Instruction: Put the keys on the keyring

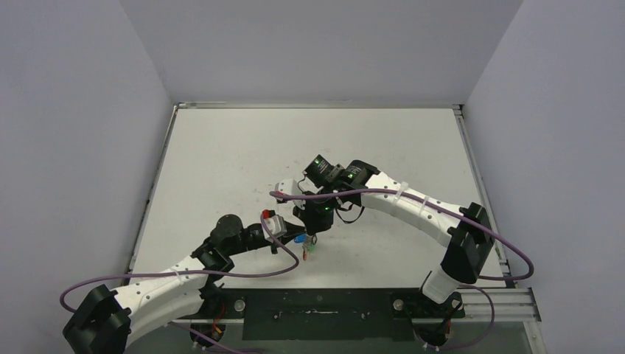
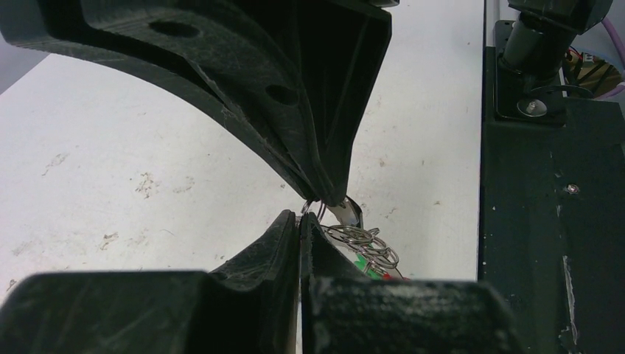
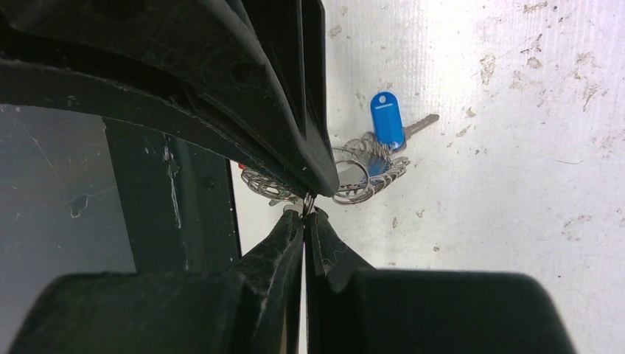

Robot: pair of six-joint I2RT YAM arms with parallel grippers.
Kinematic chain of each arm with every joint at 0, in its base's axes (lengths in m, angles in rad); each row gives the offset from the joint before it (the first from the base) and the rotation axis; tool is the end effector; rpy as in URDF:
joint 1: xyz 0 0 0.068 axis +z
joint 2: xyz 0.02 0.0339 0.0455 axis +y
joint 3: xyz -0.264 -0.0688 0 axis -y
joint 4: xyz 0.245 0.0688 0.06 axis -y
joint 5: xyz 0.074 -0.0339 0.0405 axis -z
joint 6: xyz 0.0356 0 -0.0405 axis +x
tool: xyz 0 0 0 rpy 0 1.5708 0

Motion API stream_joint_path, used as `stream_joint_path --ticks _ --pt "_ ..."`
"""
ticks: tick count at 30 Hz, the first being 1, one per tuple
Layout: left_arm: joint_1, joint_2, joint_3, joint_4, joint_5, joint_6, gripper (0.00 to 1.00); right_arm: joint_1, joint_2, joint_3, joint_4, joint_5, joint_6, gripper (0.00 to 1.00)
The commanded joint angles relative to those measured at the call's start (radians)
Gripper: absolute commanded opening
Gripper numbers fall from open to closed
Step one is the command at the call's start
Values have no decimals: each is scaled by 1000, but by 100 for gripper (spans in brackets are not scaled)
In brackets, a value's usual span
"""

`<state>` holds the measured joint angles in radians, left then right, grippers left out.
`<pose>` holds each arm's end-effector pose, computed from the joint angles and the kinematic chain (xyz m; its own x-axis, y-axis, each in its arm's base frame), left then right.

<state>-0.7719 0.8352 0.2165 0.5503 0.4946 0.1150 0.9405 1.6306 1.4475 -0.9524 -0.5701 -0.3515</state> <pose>0.1189 -0.1393 0.2088 0.0607 0.0818 -0.9948 0.9526 0.2929 0.0822 0.1798 0.2791 0.2971 -0.2214 -0.7953 -0.5644 -0.9484 0.0410 0.3143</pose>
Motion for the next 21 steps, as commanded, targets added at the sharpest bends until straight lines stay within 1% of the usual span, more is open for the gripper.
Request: stream_joint_path --ticks 1,4,5,8,10,12,15,21 --pt "-8 -6 42 77 20 -10 0 8 -12 26 43 0 10 0" --pt "-8 -24 27 81 11 -17 0 0 -19 6 74 18 17 0" --pt "-9 -29 20 85 8 -21 0 -6 -25 -4 92 23 24 4" --pt "-8 -47 -4 106 2 -31 0 -36 -55 -44 157 7 41 17" --pt "-9 -58 -17 118 -5 -37 0 -59 -90 -89 221 -30 44 37" --pt "-7 -65 -25 121 -10 -40 0 -81 -153 -153 306 -79 38 45" --pt "-9 -76 -31 121 -13 -41 0 -114 -243 -264 448 -148 9 51" --pt "-10 -85 -33 116 -10 -43 0 -142 -378 -463 710 -269 -42 52"
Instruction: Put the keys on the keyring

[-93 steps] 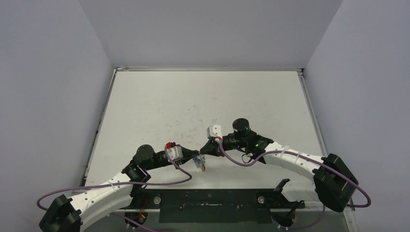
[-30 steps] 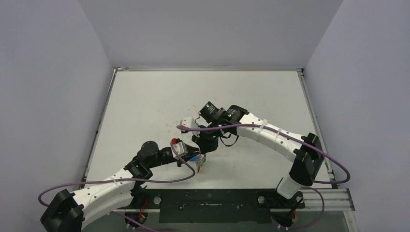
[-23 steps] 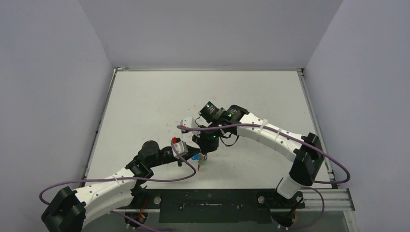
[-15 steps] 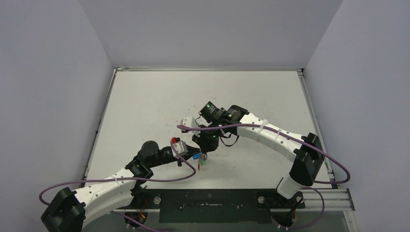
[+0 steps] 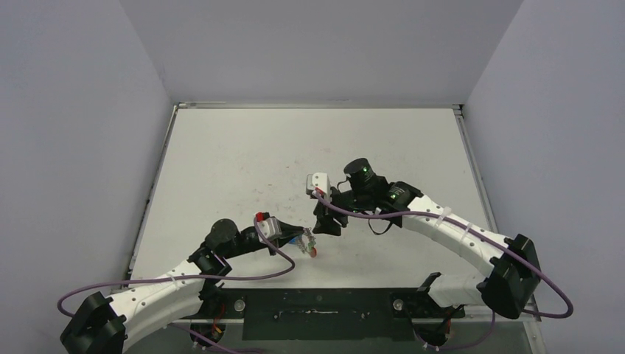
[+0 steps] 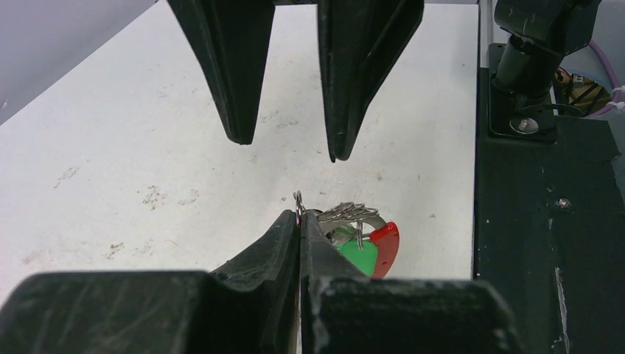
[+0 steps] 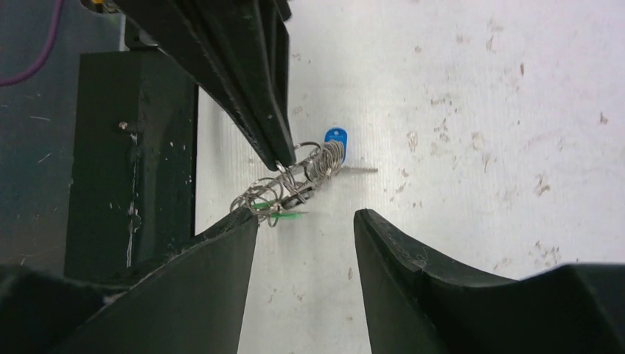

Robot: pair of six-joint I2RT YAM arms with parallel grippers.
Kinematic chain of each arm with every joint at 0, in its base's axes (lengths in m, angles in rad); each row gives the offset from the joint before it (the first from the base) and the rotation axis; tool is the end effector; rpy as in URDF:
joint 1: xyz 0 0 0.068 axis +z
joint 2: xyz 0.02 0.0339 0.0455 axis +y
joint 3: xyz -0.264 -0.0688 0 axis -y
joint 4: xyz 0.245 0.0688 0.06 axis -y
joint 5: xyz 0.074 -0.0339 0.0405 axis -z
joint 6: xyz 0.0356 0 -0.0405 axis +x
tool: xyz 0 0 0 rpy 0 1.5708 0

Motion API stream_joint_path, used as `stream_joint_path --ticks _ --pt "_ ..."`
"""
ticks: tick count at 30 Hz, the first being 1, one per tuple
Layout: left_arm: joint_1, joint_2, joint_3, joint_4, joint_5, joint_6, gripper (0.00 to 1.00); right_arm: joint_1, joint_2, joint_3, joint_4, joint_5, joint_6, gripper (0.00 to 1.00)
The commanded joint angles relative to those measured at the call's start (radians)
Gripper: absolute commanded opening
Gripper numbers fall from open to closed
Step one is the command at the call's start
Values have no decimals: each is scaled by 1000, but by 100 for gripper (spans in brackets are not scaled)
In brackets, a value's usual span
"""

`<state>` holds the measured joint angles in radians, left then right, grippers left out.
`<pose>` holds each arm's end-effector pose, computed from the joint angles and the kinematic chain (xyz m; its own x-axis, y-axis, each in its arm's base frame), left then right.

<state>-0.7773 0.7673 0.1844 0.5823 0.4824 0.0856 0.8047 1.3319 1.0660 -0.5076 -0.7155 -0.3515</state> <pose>0.1118 -0.1332 0.2119 0.0810 0.0266 -0.9964 0.9485 0.3049 0.0852 0.1786 0.2193 0.2930 -0.1555 -0.5364 -0.8295 -0.9829 0.0004 0.1839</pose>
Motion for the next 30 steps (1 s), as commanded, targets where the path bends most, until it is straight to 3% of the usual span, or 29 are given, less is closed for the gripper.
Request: stream_joint_path --ticks 1,7,17,26,28,30 --pt "-5 -18 -2 83 3 -14 0 -9 -90 -105 299 -137 -42 52" --pt "-5 -20 1 80 4 -14 0 -16 -95 -175 406 -191 -59 49" --pt "-7 -21 12 66 4 -10 0 -25 -24 -184 405 -259 -95 32" --pt "-5 -19 16 63 4 -8 0 -27 18 -184 402 -281 -106 32" --pt "-5 -19 15 60 4 -6 0 -27 19 -183 402 -284 -108 28" --pt "-6 -19 14 61 3 -6 0 -27 19 -178 398 -286 -110 15"
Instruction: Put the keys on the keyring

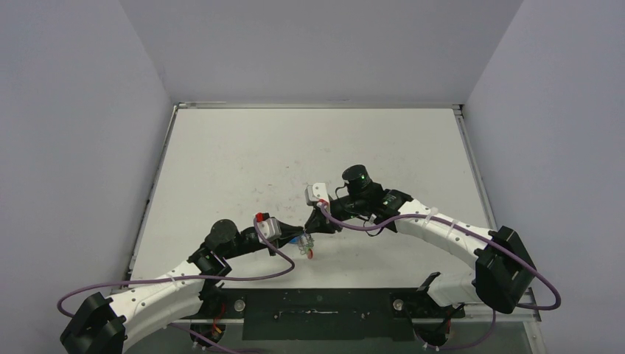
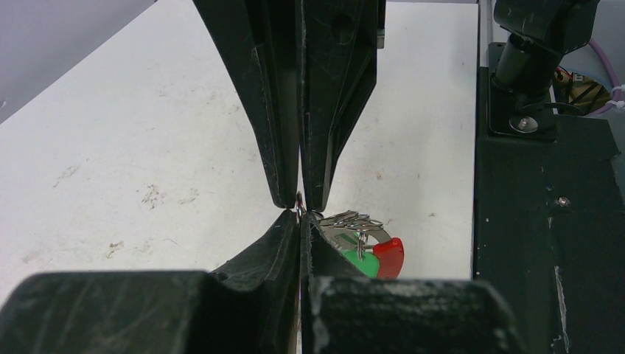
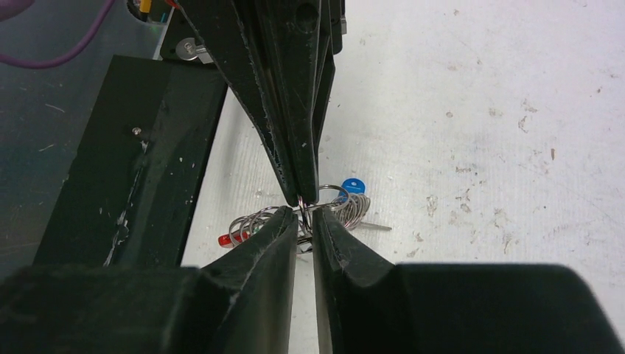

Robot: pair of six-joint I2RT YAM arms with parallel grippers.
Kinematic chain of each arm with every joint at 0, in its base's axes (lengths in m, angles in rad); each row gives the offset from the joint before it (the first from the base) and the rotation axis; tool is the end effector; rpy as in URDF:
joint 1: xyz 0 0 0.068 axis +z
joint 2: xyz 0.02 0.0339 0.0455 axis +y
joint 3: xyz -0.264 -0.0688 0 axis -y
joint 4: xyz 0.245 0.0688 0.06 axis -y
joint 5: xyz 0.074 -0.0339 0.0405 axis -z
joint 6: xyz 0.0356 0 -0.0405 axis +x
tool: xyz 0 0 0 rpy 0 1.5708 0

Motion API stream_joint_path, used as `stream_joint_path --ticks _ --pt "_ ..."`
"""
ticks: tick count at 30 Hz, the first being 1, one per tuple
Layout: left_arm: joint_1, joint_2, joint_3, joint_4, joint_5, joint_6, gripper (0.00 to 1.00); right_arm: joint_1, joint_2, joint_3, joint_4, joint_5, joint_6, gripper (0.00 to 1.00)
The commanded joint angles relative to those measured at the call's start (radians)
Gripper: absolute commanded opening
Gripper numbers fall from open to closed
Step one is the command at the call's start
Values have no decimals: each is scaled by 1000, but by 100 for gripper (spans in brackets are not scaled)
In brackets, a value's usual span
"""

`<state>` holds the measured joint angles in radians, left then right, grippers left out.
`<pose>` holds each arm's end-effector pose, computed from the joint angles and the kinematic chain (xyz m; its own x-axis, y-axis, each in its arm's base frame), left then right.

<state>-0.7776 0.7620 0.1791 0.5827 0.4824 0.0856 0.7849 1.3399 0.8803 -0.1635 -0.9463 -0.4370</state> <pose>0.1111 -0.1325 0.2110 0.0813 0.0263 -0.9963 0.9486 0.3047 0.0854 0.1796 0.2203 0.2603 -0.0019 -0.3517 -0.9361 -0.9714 -0.2216 0.0852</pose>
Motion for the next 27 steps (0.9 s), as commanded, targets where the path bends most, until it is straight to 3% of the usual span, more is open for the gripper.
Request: stream_joint_path --ticks 1,2,11,14,17,22,27 --pt "-4 -15 18 60 1 -6 0 -8 10 11 48 -57 -28 6" --pt "-5 -15 19 60 1 -6 0 -8 12 16 40 -59 -30 0" --pt "-5 -37 20 28 -16 0 1 -7 28 95 -112 -6 -31 0" --pt "-6 -63 34 -39 -30 24 18 -4 63 194 -271 56 -40 0" --pt "-4 -94 47 -102 -45 43 28 8 117 302 -455 150 -57 0" --pt "-4 -116 55 -149 -66 63 35 57 229 477 -743 348 -68 0" --pt "-3 -90 63 -143 -76 72 39 150 319 626 -920 527 -74 0"
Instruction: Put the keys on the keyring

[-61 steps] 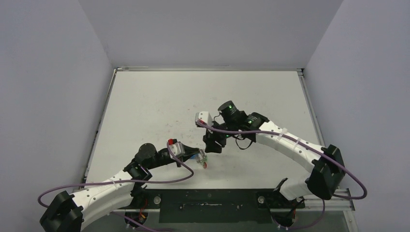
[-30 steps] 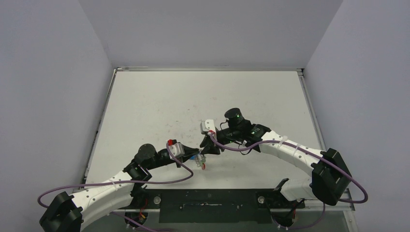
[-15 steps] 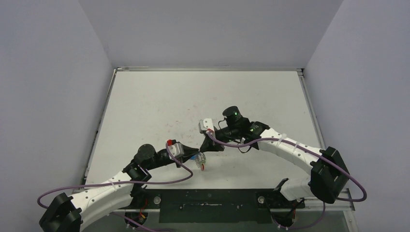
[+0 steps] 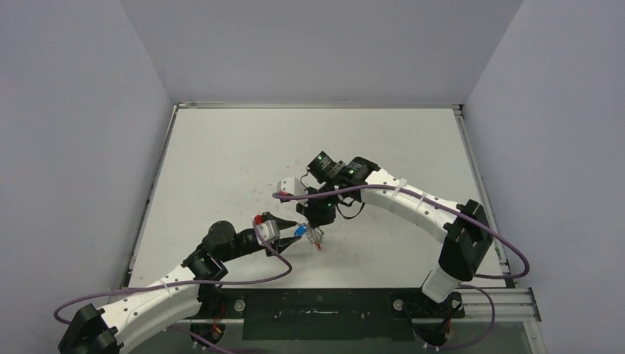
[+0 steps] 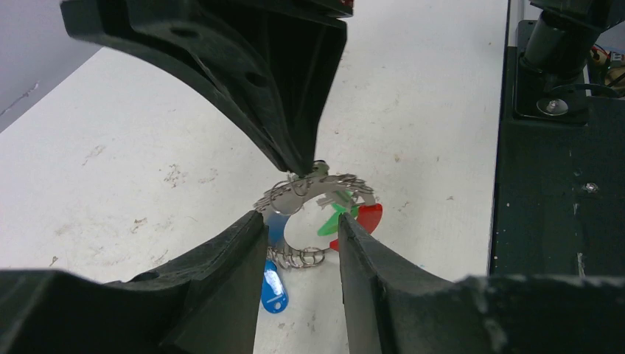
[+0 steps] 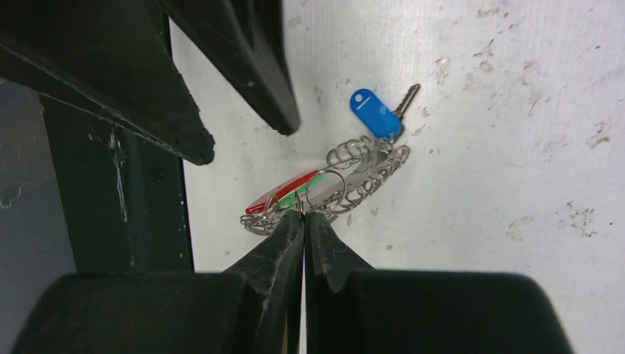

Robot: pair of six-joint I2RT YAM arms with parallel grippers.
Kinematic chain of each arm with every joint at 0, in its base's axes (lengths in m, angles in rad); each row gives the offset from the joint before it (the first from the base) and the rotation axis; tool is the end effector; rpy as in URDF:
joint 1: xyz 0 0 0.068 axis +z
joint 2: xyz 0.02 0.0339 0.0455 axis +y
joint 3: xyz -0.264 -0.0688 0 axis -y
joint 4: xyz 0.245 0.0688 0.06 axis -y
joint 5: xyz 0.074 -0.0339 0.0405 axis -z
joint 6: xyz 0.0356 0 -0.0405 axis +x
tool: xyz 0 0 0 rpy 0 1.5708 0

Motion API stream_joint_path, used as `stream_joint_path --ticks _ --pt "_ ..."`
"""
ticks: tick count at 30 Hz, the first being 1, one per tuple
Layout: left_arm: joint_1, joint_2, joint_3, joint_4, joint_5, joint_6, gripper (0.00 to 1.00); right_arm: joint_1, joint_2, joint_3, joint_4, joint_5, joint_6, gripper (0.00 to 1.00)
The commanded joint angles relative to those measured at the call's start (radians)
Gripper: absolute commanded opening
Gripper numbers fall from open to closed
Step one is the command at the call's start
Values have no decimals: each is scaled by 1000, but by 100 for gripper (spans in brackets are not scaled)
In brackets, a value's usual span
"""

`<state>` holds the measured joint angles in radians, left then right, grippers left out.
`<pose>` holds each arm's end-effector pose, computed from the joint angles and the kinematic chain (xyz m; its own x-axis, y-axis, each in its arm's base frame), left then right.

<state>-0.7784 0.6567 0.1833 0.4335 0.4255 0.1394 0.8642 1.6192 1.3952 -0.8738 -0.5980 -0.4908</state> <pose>0.1055 -0.1247 0.2121 0.1015 0.0776 -0.9918 0.9281 0.3516 0.1225 0.2004 0.2656 0.2892 -0.1350 -0.7581 -0.6380 -0.9737 -0.0179 0.2273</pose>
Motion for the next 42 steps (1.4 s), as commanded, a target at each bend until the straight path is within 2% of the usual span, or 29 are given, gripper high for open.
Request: stream_joint_path --ticks 1,9,16,25,30,32,34,39,42 --pt "-3 28 59 17 -19 17 39 82 56 136 -232 201 -20 0" --pt "-5 156 58 148 14 5 42 100 100 185 -228 177 2 0" --pt "-8 234 58 222 67 14 35 104 94 161 -196 160 12 0" --pt "-11 306 38 364 123 27 37 102 89 131 -160 149 13 0" --pt "-13 325 27 377 135 39 26 94 82 114 -135 134 12 0" --pt "-13 334 27 363 142 59 18 91 78 110 -127 127 12 0" --pt "-15 341 30 332 145 82 17 89 73 105 -119 119 11 0" --pt "-16 347 36 292 130 114 29 87 69 94 -108 112 8 0" --pt "-17 347 37 282 125 124 31 87 70 91 -104 111 8 0"
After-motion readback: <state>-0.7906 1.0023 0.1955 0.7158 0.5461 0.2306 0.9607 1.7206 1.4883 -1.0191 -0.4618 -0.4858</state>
